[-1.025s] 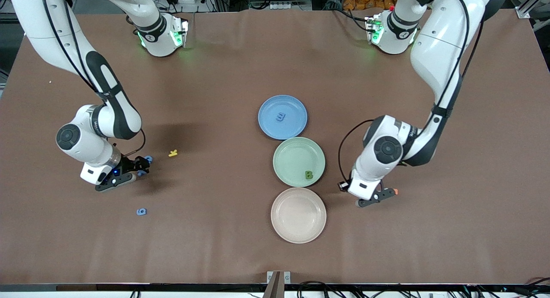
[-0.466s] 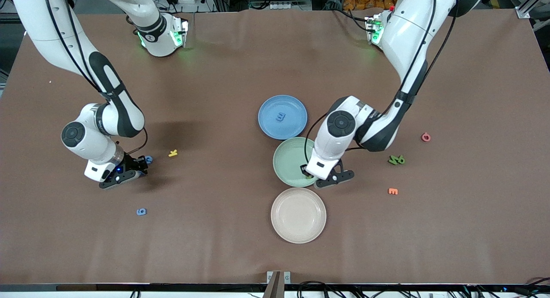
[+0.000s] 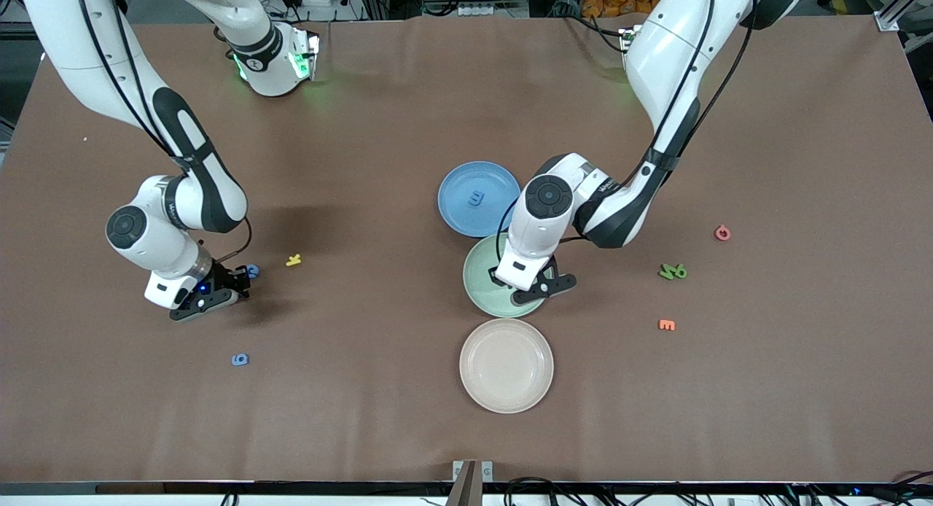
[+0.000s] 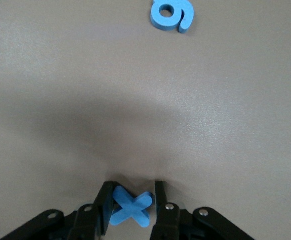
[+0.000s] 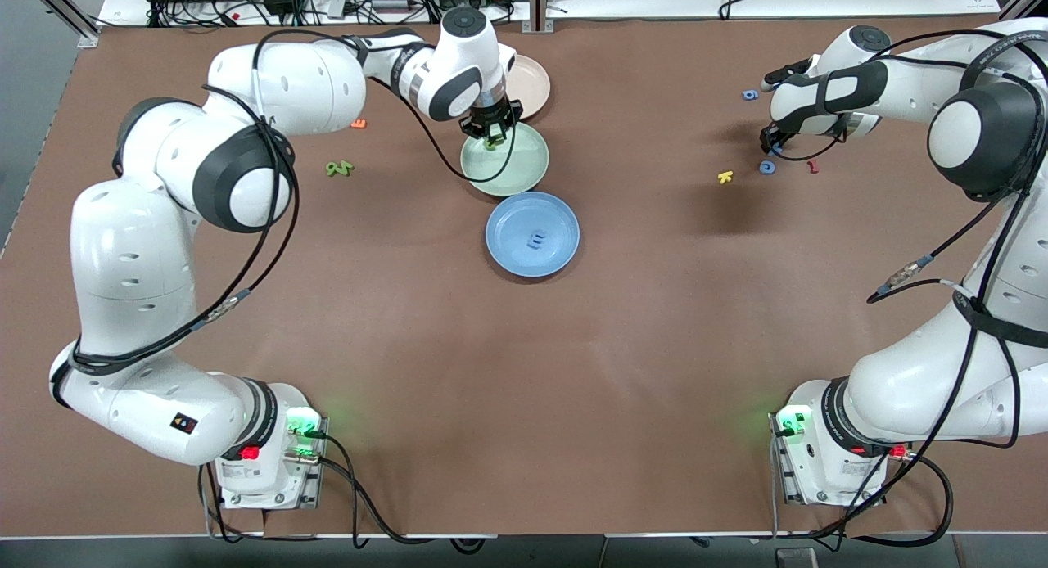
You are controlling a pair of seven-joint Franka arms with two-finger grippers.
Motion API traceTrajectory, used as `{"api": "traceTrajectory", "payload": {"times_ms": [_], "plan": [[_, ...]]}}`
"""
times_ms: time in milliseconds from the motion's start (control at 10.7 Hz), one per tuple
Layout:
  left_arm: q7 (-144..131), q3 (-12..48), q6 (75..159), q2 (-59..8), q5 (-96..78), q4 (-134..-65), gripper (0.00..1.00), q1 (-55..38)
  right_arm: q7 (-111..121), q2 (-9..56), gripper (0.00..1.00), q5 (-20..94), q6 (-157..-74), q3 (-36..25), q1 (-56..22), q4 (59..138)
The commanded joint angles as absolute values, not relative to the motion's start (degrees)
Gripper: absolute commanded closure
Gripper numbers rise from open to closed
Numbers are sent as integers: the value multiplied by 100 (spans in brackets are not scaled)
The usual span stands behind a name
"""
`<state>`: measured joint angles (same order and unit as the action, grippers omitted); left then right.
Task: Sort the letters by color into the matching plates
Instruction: 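Place the green c on the green plate with the left gripper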
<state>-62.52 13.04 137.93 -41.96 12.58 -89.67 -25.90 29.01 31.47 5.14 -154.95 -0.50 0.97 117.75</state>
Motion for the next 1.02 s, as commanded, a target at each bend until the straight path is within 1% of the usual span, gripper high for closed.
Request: {"api": "traceTrajectory", "payload": {"times_ms": [0,93,186,279,559,745,838,931], "plan": [[-6425,1222,13746,-4228,1423,-8912,0,-2654,2936,3208,61,448,-15697,-26,79,11882],[-6425,1213,13746,-4184,1433,-8903,0,-2619,2936,3199,61,448,-15723,-26,79,11909],[-6355,1195,13737,-4105,1441,-8912,0,-2532,2936,3199,66,448,-15732,-26,79,11927],[-6111,1204,13659,-4009,1468,-8930,0,-2288,2936,3199,67,448,-15732,-26,88,11927],[-4558,1239,12703,-3552,1459,-8982,0,-1751,2936,3199,68,448,-15741,-26,88,11935],[-3258,1230,12219,-3358,1459,-9044,0,-1452,2936,3199,73,448,-15733,-26,79,11927],[-2739,1248,12139,-3227,1468,-9201,0,-1215,2936,3199,73,448,-15732,-26,79,11935],[-2003,1274,12138,-2956,1468,-9620,0,-1030,2936,3191,75,448,-15724,-26,79,11927]]}}
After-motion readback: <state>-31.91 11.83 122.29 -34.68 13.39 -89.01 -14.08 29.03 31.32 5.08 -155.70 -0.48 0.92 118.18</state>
